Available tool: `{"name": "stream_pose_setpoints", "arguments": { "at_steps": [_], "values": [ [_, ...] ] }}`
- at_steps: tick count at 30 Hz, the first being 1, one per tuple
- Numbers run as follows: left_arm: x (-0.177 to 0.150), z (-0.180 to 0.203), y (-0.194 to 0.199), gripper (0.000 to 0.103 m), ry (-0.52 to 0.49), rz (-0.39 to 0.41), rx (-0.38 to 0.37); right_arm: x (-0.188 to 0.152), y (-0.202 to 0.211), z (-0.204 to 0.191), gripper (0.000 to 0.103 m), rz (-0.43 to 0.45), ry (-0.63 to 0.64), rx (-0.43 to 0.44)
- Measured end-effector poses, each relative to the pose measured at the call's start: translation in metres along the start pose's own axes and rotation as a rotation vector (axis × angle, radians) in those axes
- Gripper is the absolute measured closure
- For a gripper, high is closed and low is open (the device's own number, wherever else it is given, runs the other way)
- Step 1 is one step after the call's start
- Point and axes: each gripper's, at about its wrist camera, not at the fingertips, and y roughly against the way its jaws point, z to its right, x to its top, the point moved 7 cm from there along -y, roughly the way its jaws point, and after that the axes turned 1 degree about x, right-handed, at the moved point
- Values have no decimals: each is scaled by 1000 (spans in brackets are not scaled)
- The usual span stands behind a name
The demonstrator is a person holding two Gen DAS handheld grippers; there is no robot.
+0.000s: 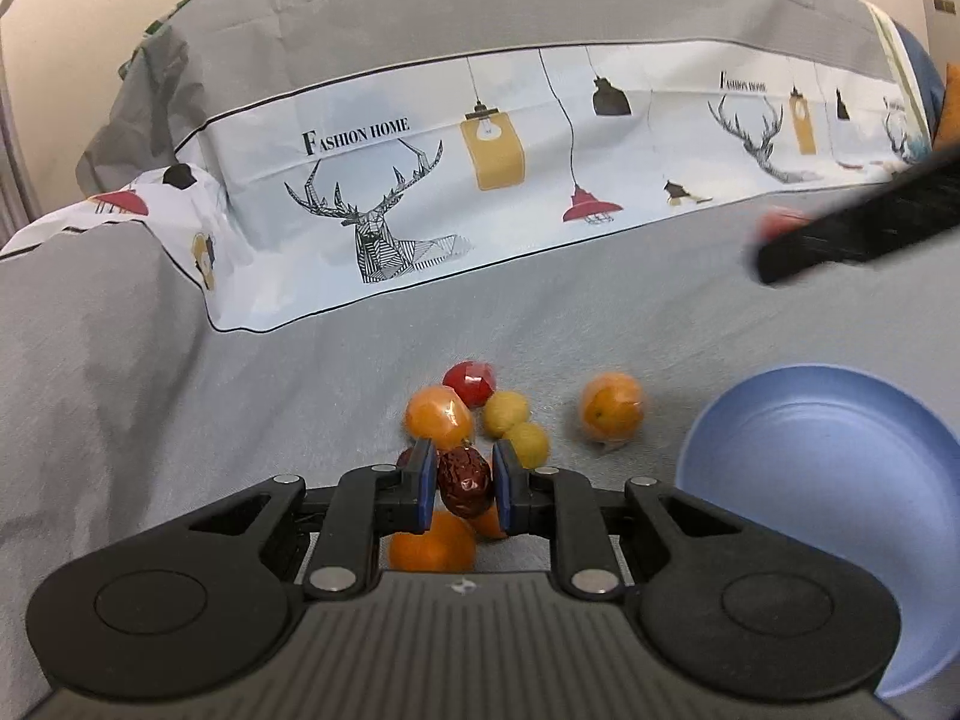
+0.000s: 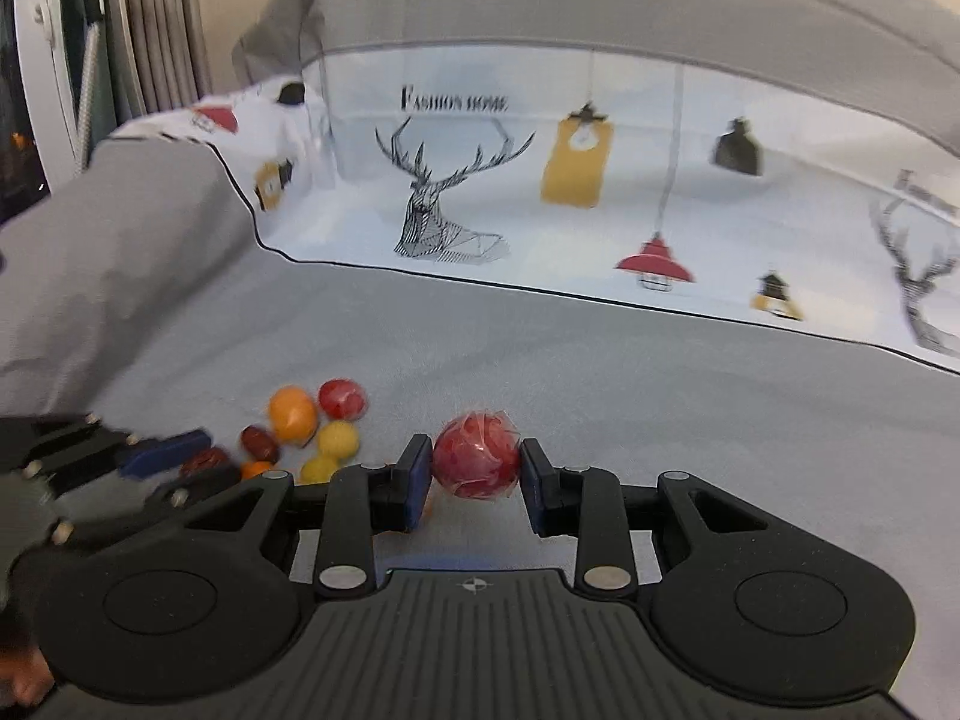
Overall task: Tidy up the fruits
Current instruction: 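Carry the red fruit over the blue plate while the left tool carries the jujube there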
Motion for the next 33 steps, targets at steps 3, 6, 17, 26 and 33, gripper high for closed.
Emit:
{"name": "stream_pose_setpoints", "arguments": {
  "at_steps": [3,6,17,26,33],
  "values": [
    [-2,0,16,82,22,-6,-10,-20,40,0,70,20,-39,-19],
    [-4,4,36,82,34,-15,-29,-42,74,3,70,29,-94,-37],
    [59,28,114,82,57,89,-85,-67,113,18,70,62,-214,-69],
    [26,52,69,82,61,-81,-120,-70,94,15,70,6,-192,-124],
    [32,50,57,82,116,-159,-148,-67,82,10,70,-27,-165,-135]
  ]
}}
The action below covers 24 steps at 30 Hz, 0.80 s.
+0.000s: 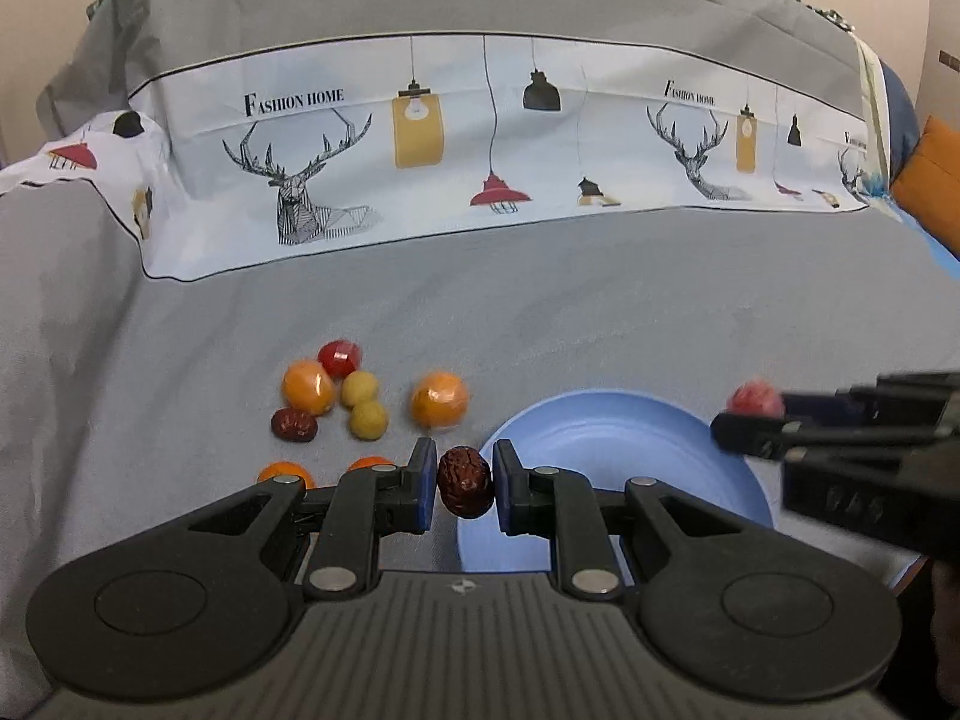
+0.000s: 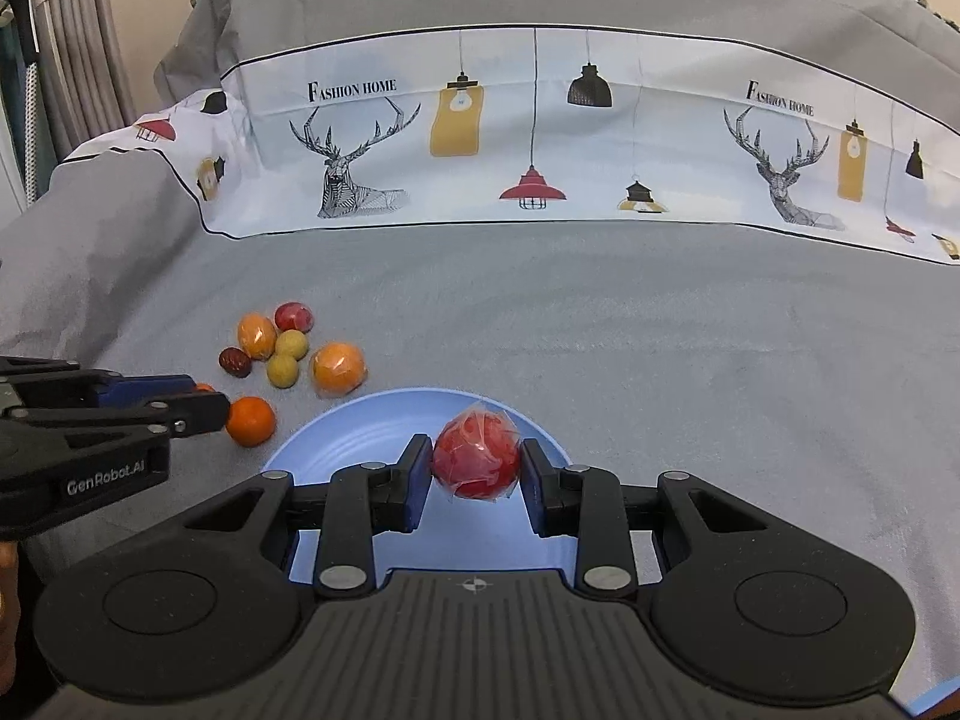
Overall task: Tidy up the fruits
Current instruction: 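Carry the red fruit over the blue plate while the left tool carries the jujube there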
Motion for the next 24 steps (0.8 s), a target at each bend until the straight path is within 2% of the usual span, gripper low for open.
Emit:
{"name": "stream_pose_setpoints", "arguments": {
  "at_steps": [8,13,24],
  "values": [
    [11,10,1,82,23,-32,-28,-3,-1,7,70,-20,-4,-15],
    [7,18,-6,82,-1,-69,-26,-4,-2,9,70,-23,-4,-18],
    [-2,26,-17,82,-38,-93,-24,-3,-3,8,70,-12,-18,1]
  ]
}}
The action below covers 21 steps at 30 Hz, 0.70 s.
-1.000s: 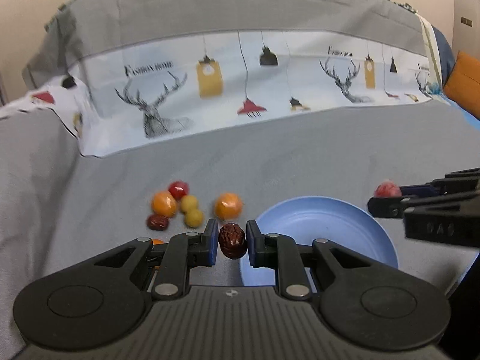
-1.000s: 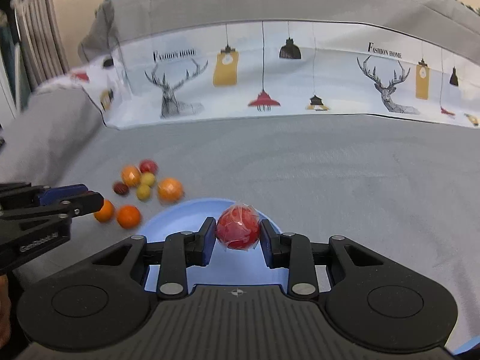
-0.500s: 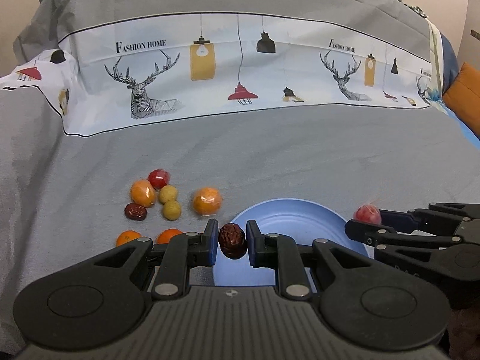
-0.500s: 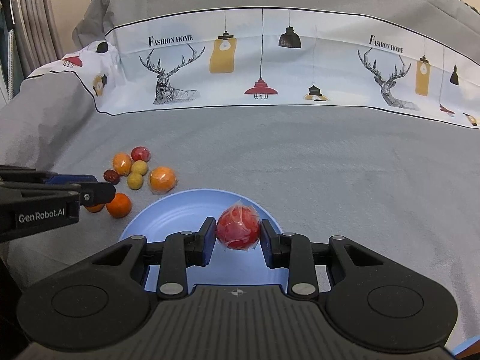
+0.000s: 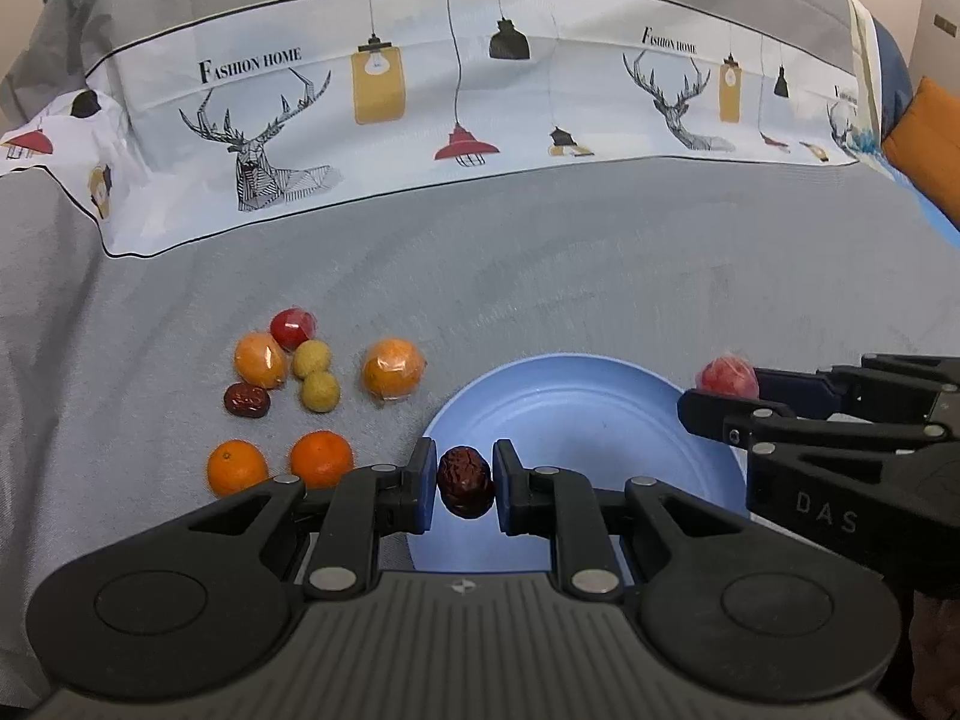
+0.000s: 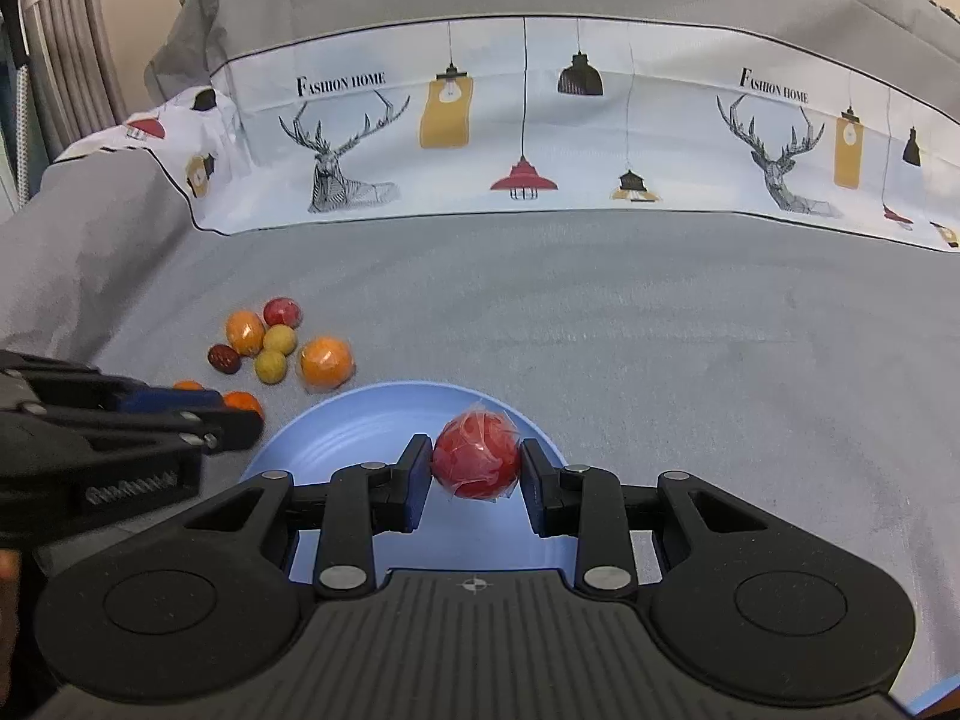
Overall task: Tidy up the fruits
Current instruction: 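Carry the red fruit over the blue plate while the left tool carries the jujube there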
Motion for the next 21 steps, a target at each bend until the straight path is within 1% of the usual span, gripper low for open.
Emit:
{"name": "stream_pose_setpoints", "arguments": {
  "at_steps": [2,10,15,21],
  "values": [
    [-1,0,-3,82,1,-5,0,0,0,0,70,1,-3,12],
    [-4,4,-11,82,-7,-21,0,-9,-4,7,70,-26,10,9],
    [-7,7,-16,82,-19,-30,-1,-11,-4,6,70,-28,21,19],
    [-6,5,-17,82,-14,-29,-5,-12,-8,4,70,-28,41,6]
  ]
}}
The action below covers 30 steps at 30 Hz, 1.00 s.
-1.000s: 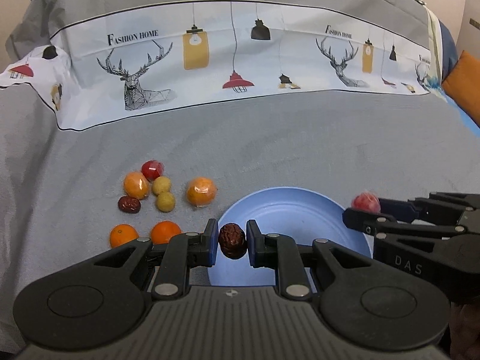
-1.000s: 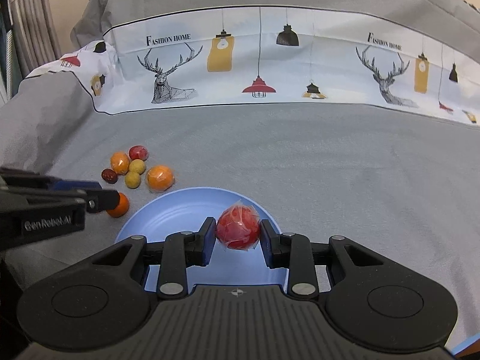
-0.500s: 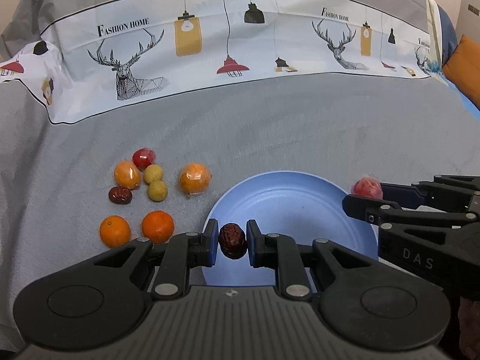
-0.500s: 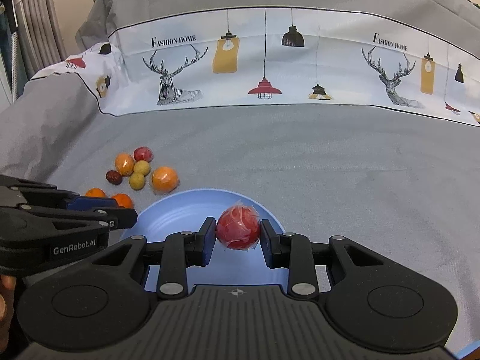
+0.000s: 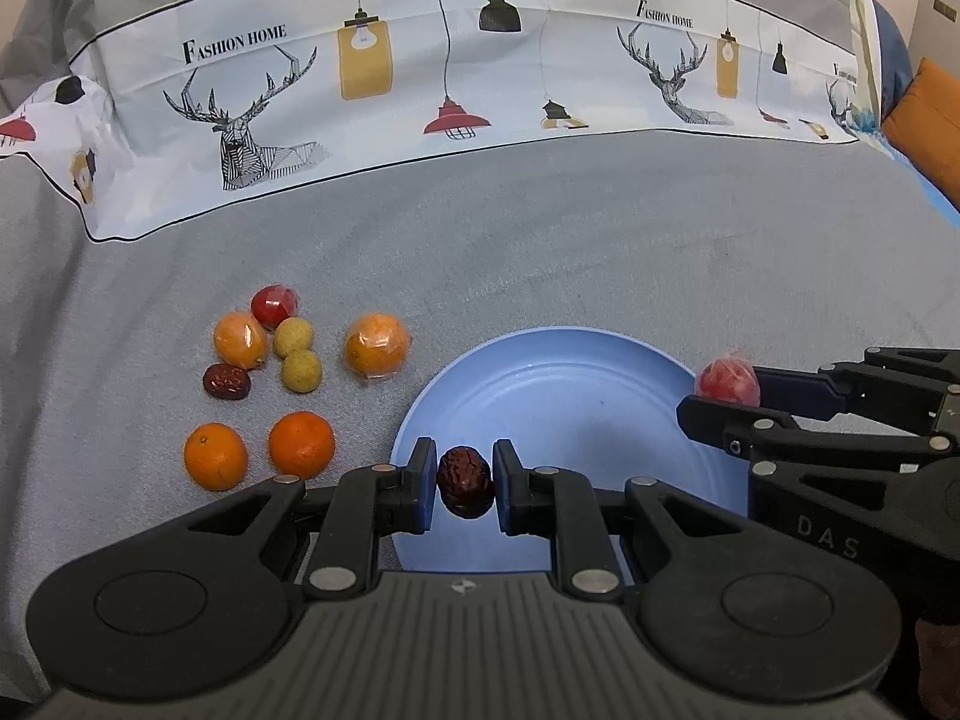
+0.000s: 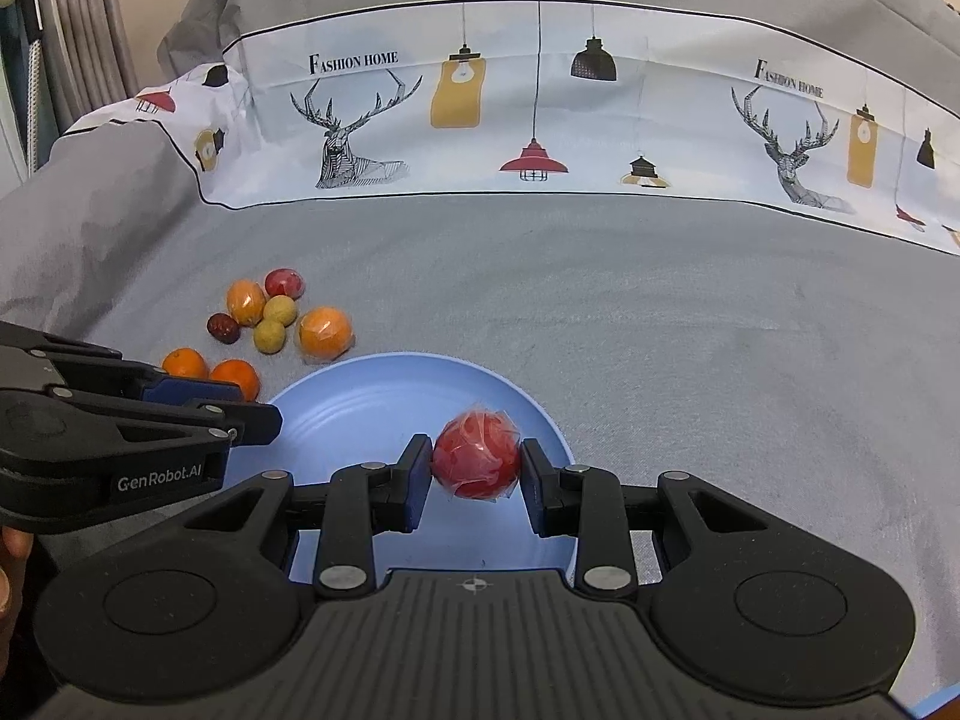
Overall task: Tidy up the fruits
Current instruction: 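Carry the red fruit over the blue plate while the left tool carries the jujube there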
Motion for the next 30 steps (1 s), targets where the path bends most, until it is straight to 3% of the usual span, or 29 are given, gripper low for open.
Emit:
{"name": "stream_pose_setpoints", "arguments": {
  "at_steps": [30],
  "values": [
    [-1,2,4,82,5,2,-7,-2,3,-5,70,2,42,2]
  ]
}}
